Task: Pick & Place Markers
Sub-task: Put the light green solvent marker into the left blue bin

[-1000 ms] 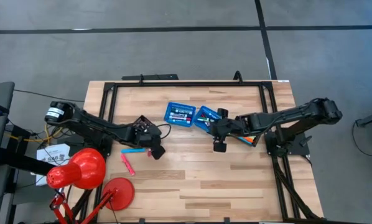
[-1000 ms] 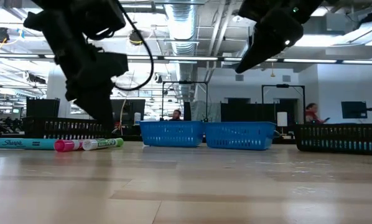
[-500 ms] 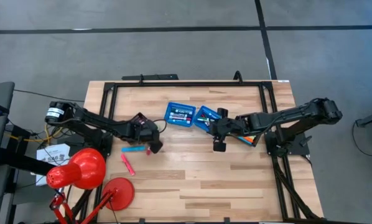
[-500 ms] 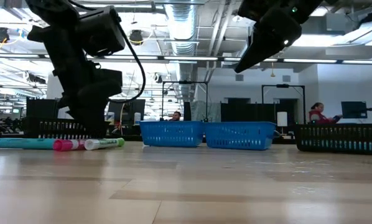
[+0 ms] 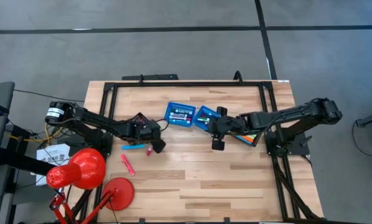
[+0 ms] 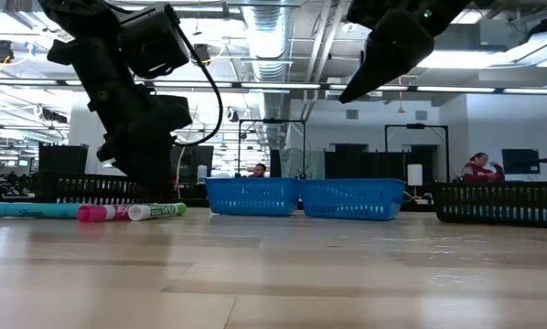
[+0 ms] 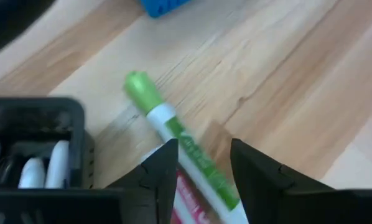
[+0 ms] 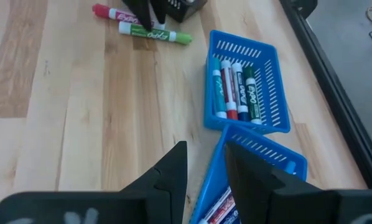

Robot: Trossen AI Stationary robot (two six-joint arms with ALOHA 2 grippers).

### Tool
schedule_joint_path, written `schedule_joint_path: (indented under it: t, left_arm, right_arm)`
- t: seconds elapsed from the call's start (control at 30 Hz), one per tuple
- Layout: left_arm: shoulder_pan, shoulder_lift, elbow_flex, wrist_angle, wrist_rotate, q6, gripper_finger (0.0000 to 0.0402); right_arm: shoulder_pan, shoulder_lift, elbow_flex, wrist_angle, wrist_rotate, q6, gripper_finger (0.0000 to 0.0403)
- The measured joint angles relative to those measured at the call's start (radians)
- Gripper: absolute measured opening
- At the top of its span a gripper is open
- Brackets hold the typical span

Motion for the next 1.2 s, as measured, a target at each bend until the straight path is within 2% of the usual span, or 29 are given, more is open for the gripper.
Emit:
schedule_joint_path:
  t: [0.27,0.57,0.73,1.03,1.2]
  left_arm:
    - [0.031,0.000,-0.008,0.019,0.000,0.028,0.0152]
    - [0.064,0.000,-0.070,0.035,0.001,0.025,0.0142]
    - [0.063,-0.001,-0.089,0.059,0.027,0.025,0.0123]
    - [0.063,-0.001,-0.098,0.114,0.048,0.051,0.0063]
    - [0.063,-0.001,-0.095,0.165,0.048,0.051,0.0066]
  right_arm:
    - [-0.023,0.000,0.000,0.005,0.000,0.000,0.0098]
    - [-0.021,0.001,0.000,0.005,-0.001,0.000,0.0098]
    - [-0.021,0.001,0.000,0.005,-0.001,0.000,0.0098]
    - [-0.021,0.001,0.000,0.005,-0.002,0.000,0.0098]
    - [-0.021,0.001,0.000,0.005,-0.002,0.000,0.0098]
